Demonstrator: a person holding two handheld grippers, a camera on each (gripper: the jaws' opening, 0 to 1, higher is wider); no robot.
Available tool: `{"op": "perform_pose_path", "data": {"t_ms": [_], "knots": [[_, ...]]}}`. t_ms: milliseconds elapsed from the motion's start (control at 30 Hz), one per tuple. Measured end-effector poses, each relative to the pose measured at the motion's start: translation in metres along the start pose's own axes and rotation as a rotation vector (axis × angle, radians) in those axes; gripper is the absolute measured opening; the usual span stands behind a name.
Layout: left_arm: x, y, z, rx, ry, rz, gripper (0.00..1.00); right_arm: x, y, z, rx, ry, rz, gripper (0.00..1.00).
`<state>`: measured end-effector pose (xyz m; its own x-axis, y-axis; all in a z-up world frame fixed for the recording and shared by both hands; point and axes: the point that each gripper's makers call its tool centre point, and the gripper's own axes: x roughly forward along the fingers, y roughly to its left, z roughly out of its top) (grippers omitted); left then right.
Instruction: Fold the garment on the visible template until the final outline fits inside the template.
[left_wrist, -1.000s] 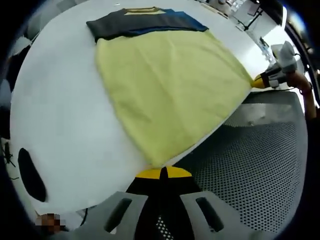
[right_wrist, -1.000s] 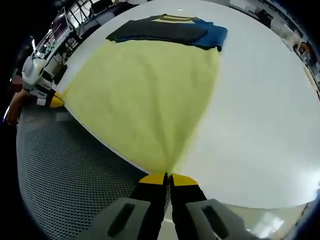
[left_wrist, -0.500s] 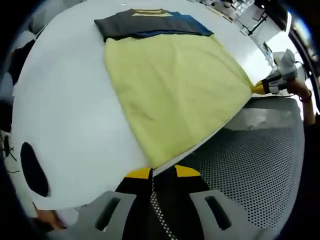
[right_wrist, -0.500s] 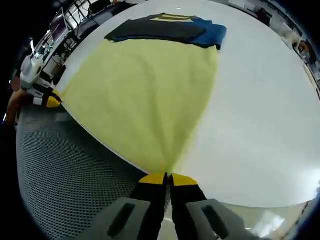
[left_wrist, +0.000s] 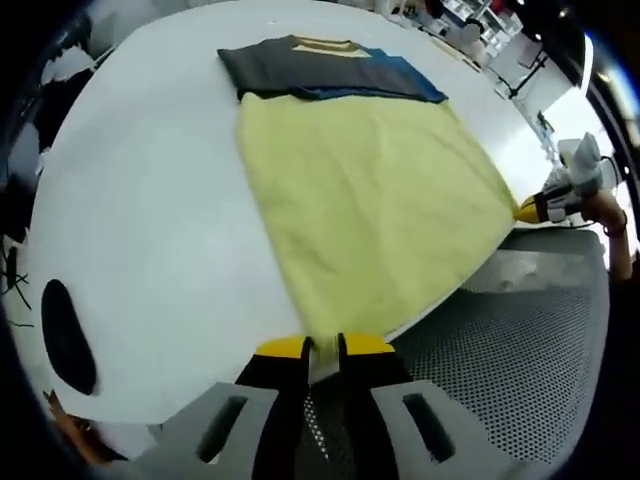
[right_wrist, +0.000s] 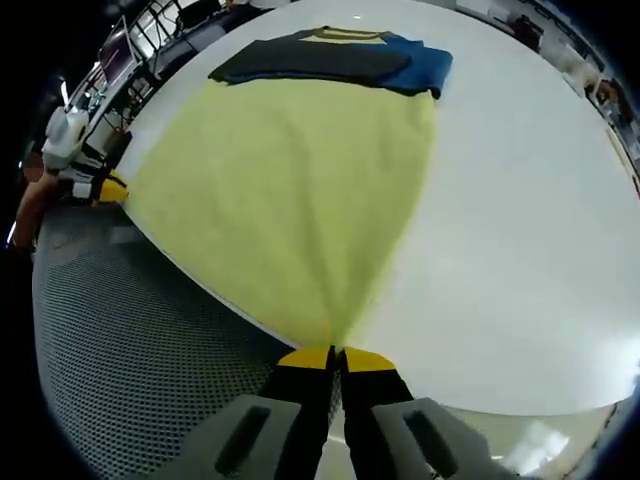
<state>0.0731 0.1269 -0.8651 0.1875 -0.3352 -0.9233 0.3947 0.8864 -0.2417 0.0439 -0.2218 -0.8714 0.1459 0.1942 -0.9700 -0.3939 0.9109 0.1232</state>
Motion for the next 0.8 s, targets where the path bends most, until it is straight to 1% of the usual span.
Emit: {"op": "perform_pose_path", "data": {"t_ms": [100, 200, 333, 800], "knots": [[0.002, 0.001, -0.002, 0.004, 0.011, 0.016, 0.0, 0.0, 0.0, 0.0, -0.001, 0.001, 0.0, 0.0], [0.002, -0.001, -0.003, -0.003, 0.017, 0.004, 0.0, 0.0, -0.001, 0.0, -0.004, 0.004, -0.002, 0.0], [0.002, -0.003, -0.005, 0.031, 0.031, 0.008, 0.0, 0.0, -0.001, -0.001, -0.002, 0.008, -0.003, 0.0], [0.001, -0.008, -0.014, 0.078, 0.068, 0.003, 0.0, 0.0, 0.0, -0.009, -0.009, 0.042, 0.004, 0.0]]}}
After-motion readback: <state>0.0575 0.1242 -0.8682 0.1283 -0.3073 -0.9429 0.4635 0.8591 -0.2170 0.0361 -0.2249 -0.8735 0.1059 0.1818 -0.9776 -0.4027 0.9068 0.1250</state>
